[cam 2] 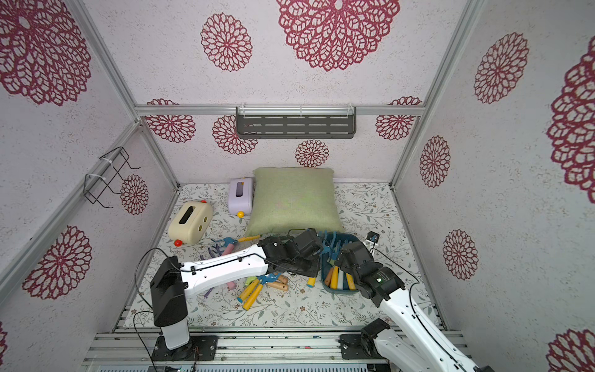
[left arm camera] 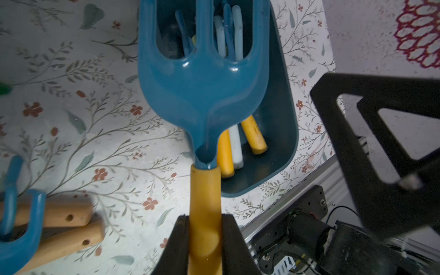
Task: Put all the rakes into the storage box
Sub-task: Place the rake in the storage box.
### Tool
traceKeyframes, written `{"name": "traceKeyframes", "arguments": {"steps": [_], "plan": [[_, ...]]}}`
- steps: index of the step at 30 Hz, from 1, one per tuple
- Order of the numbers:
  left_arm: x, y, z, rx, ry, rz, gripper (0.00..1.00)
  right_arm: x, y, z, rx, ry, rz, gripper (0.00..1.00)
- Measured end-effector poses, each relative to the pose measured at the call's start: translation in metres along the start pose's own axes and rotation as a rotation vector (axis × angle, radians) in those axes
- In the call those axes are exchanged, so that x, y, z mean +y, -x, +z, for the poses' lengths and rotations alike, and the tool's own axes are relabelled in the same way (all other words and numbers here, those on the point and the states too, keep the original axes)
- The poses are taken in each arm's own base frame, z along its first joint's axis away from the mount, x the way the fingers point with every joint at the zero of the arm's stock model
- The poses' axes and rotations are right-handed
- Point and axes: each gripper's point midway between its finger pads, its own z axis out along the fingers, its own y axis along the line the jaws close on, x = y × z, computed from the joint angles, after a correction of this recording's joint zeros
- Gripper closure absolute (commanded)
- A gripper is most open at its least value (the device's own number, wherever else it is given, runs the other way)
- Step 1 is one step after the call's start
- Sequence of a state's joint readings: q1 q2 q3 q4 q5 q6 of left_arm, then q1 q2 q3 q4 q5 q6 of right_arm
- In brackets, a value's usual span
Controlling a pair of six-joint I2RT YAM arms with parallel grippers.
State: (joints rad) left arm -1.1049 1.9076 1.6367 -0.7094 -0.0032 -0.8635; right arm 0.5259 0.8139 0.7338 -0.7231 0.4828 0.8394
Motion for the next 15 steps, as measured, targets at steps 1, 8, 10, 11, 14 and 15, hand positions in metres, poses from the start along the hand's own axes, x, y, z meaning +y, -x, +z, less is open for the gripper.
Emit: {"name": "traceKeyframes", "arguments": {"steps": [1, 8, 10, 11, 14, 15], "plan": [[-0.004, 0.002, 0.007, 0.004, -0.01, -0.004, 0.93, -0.004, 0.001, -0.001, -0.005, -0.018, 0.008, 0.01], [-0.013, 0.01, 0.048, 0.03, -0.048, -0.06, 0.93, -0.023, 0.017, -0.021, -0.076, -0.059, 0.096, 0.01], [-0.014, 0.011, 0.054, 0.03, -0.058, -0.082, 0.9, -0.025, 0.023, -0.029, -0.102, -0.043, 0.124, 0.01], [-0.015, 0.012, 0.056, 0.028, -0.064, -0.091, 0.89, -0.026, 0.026, -0.033, -0.114, -0.036, 0.136, 0.01], [-0.02, 0.019, 0.059, 0.009, -0.083, -0.112, 0.86, -0.027, 0.03, -0.039, -0.131, -0.027, 0.148, 0.01], [-0.022, 0.022, 0.061, 0.003, -0.088, -0.117, 0.86, -0.027, 0.03, -0.039, -0.131, -0.027, 0.148, 0.01]]}}
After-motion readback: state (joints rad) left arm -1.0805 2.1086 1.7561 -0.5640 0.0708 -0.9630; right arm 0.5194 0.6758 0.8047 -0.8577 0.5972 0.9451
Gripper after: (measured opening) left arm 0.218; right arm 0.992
